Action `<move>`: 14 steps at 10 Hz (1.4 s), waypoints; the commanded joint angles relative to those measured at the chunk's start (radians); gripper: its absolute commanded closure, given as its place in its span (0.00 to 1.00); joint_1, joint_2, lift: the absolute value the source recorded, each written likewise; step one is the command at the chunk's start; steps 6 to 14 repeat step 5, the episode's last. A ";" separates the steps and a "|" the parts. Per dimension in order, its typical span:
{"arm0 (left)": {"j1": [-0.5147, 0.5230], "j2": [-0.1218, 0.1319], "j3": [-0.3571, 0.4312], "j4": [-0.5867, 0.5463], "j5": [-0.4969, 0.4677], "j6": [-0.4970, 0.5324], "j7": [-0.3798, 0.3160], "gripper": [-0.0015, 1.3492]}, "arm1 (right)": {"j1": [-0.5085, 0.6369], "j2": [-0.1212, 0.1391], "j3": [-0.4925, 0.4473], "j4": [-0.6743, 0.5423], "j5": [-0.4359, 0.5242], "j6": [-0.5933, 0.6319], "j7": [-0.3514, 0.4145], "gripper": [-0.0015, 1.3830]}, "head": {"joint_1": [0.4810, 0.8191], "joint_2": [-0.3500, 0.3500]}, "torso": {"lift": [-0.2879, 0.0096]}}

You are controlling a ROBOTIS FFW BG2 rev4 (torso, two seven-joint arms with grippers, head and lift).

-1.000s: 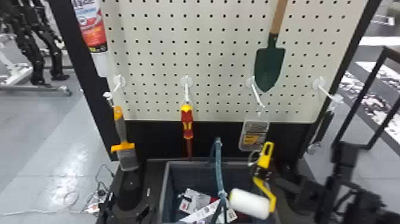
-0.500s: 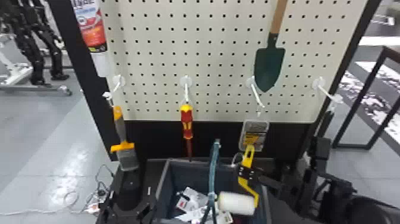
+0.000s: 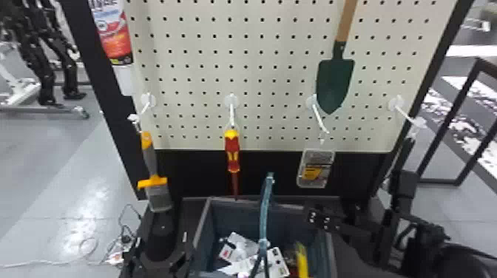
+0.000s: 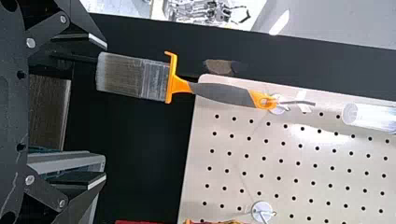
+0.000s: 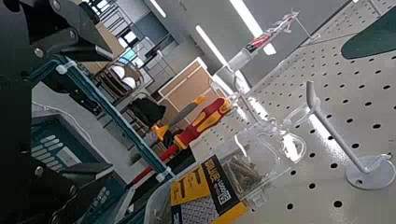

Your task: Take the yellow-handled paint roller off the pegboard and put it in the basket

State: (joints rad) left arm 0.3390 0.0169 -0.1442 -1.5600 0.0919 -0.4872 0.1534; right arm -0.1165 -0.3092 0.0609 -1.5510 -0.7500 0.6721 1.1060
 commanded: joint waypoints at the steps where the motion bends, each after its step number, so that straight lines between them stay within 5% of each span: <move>1: -0.002 0.000 0.000 0.000 -0.001 0.001 0.000 0.22 | 0.005 0.002 -0.001 0.000 -0.008 0.000 0.000 0.08 | 0.20 0.50 | 0.63; 14: -0.003 0.000 -0.003 0.002 -0.001 0.001 0.000 0.22 | 0.006 0.006 -0.001 0.000 -0.023 -0.005 -0.003 0.09 | 0.20 0.50 | 0.63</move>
